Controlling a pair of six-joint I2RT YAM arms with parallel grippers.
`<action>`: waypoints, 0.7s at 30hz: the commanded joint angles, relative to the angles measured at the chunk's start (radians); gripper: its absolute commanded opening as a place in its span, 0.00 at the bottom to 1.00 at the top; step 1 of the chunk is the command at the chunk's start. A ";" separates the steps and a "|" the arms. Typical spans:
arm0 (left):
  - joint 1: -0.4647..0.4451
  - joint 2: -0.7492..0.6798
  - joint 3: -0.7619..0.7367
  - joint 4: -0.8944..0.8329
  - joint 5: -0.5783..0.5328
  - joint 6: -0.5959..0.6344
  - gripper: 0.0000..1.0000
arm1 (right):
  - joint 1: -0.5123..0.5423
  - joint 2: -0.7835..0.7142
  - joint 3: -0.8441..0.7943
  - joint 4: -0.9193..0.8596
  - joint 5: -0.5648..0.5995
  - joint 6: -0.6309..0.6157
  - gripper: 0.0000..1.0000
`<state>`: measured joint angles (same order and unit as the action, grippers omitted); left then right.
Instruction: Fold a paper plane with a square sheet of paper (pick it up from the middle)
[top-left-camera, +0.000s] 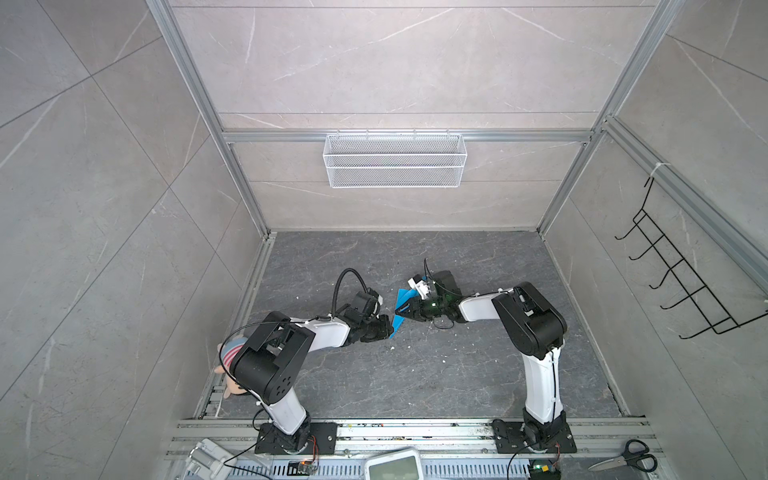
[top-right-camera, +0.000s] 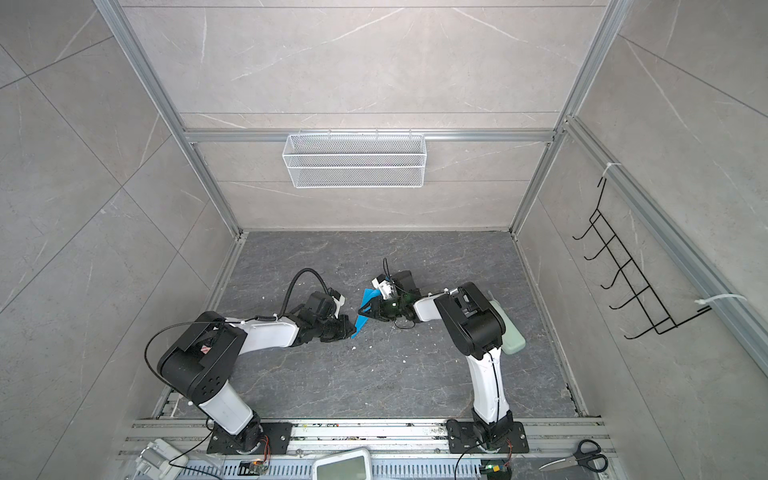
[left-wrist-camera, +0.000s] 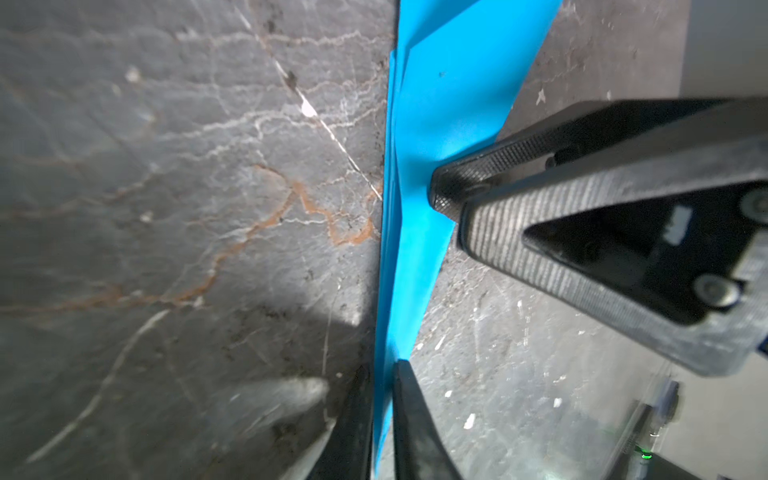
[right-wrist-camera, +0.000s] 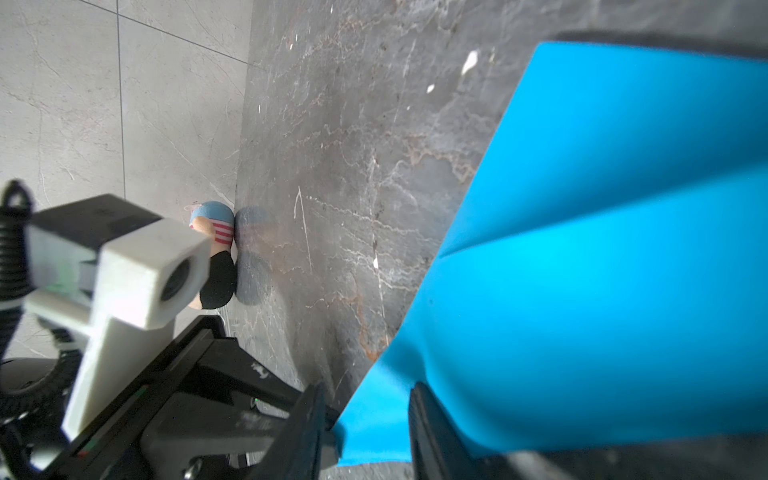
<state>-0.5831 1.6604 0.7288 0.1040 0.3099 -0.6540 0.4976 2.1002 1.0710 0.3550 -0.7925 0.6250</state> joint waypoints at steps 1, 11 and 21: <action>0.000 -0.087 0.034 -0.095 -0.036 0.025 0.27 | 0.001 0.040 -0.019 -0.102 0.081 0.002 0.39; 0.012 -0.032 0.105 -0.024 0.077 -0.051 0.17 | 0.000 0.047 -0.020 -0.090 0.080 0.014 0.39; 0.013 0.072 0.160 -0.090 0.060 -0.063 0.04 | 0.000 0.053 -0.026 -0.068 0.073 0.035 0.39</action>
<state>-0.5755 1.7199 0.8619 0.0433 0.3504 -0.7063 0.4973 2.1021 1.0710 0.3599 -0.7933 0.6510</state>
